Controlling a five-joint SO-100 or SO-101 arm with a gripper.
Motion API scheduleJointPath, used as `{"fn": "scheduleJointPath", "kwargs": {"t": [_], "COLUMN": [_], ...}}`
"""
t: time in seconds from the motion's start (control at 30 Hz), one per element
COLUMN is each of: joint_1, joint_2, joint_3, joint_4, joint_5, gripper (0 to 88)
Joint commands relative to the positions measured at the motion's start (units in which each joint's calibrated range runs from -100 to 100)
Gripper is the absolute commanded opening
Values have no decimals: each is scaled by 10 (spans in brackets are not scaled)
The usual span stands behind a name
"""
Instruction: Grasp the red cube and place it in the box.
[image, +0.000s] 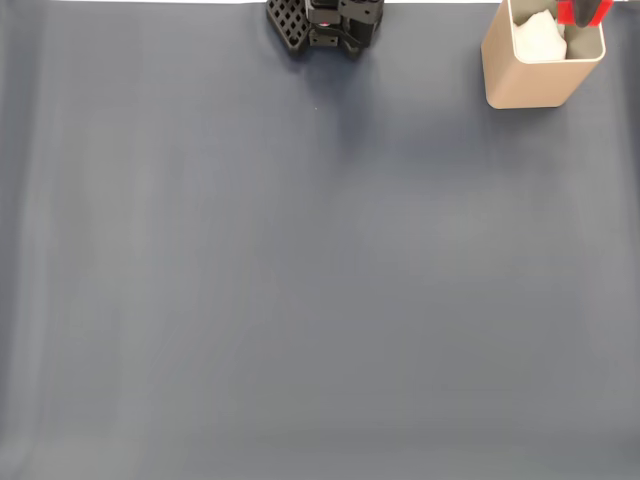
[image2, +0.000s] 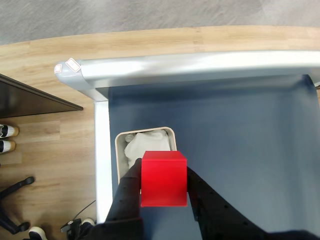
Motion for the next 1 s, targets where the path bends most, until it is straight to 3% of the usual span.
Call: {"fn": "scheduleJointPath", "kwargs": {"t": [0.0,0.97], "joint_1": [-15,-39], "joint_2": [3,-43], "joint_3": [-24,31], "joint_4": [-7,-7], "joint_5": [-9,-51], "gripper": [2,15]}}
